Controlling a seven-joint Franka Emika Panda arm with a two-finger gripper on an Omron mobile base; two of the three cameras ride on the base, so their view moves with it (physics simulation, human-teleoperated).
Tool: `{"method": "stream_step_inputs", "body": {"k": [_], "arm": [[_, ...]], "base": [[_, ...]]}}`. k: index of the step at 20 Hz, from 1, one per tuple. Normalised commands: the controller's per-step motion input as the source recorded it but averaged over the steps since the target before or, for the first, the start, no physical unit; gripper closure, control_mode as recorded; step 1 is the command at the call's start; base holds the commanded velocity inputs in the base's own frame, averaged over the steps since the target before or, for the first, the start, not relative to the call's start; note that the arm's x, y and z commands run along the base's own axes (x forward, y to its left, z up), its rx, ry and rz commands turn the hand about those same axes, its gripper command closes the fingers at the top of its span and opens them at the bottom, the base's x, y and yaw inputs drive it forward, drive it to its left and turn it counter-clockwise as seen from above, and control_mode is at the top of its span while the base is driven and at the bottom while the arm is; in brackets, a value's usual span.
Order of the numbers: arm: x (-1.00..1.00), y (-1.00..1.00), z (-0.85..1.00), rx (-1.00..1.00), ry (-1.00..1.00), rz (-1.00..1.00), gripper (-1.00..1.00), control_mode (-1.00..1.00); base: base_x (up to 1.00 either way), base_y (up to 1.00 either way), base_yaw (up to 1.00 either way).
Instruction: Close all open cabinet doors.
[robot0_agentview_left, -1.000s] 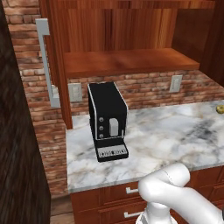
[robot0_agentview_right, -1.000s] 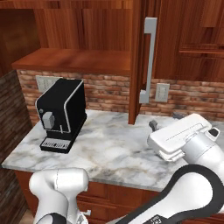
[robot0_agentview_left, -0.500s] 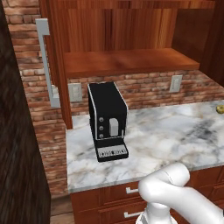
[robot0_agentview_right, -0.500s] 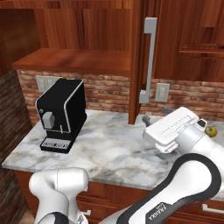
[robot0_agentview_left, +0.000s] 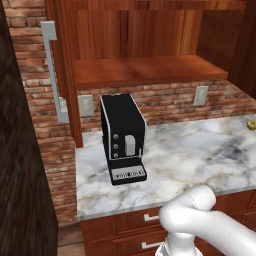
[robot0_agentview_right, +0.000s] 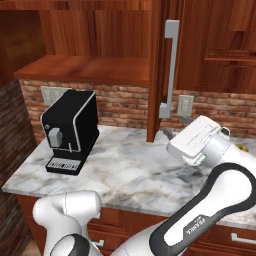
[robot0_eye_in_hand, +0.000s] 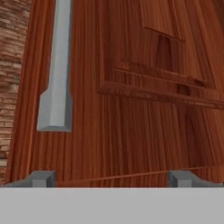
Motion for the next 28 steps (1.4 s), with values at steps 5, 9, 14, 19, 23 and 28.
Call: {"method": "stream_step_inputs", "body": {"k": [5, 9, 14, 19, 23, 28], "arm": [[0.29, 0.0, 0.0, 0.02, 0.0, 0.16, -1.0, -1.0], [0.25, -0.01, 0.0, 0.03, 0.0, 0.17, -1.0, -1.0], [0.09, 0.0, 0.0, 0.0, 0.0, 0.09, -1.0, -1.0], [0.0, 0.19, 0.0, 0.0, 0.0, -0.04, -1.0, -1.0], [-0.04, 0.35, 0.0, 0.0, 0.0, -0.14, -1.0, -1.0], [-0.01, 0.46, 0.0, 0.0, 0.0, -0.18, -1.0, -1.0]], "base": [[0.0, 0.0, 0.0], [0.0, 0.0, 0.0], [0.0, 0.0, 0.0], [0.0, 0.0, 0.0], [0.0, 0.0, 0.0], [0.0, 0.0, 0.0]]}}
